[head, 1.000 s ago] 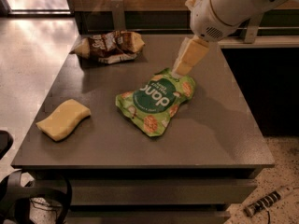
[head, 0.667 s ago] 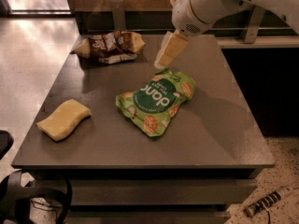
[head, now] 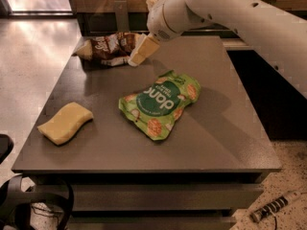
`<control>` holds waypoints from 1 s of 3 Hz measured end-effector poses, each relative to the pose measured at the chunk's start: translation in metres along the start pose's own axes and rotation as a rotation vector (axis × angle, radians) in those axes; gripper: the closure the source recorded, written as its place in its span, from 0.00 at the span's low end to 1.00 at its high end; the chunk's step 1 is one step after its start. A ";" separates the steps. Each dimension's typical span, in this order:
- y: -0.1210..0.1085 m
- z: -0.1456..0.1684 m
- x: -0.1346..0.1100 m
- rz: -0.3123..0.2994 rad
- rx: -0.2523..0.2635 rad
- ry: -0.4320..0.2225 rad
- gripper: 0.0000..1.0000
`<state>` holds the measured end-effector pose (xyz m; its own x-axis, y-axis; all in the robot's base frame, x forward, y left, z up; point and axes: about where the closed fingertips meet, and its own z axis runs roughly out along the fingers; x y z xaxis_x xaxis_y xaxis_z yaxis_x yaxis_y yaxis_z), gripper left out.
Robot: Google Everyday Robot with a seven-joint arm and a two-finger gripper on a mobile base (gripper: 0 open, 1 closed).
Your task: Pick brown chip bag
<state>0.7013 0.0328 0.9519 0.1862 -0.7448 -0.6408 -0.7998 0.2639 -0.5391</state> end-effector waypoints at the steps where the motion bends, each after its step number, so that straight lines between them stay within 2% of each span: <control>1: 0.004 0.036 -0.006 0.069 -0.013 -0.047 0.00; 2: 0.004 0.036 -0.006 0.069 -0.013 -0.047 0.00; 3: -0.011 0.083 0.006 0.074 -0.036 -0.048 0.00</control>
Offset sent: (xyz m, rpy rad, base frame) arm 0.0137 0.0235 -0.0151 0.0652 0.0338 -0.0028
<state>0.7580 0.0765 0.9087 0.1525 -0.6936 -0.7040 -0.8323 0.2940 -0.4700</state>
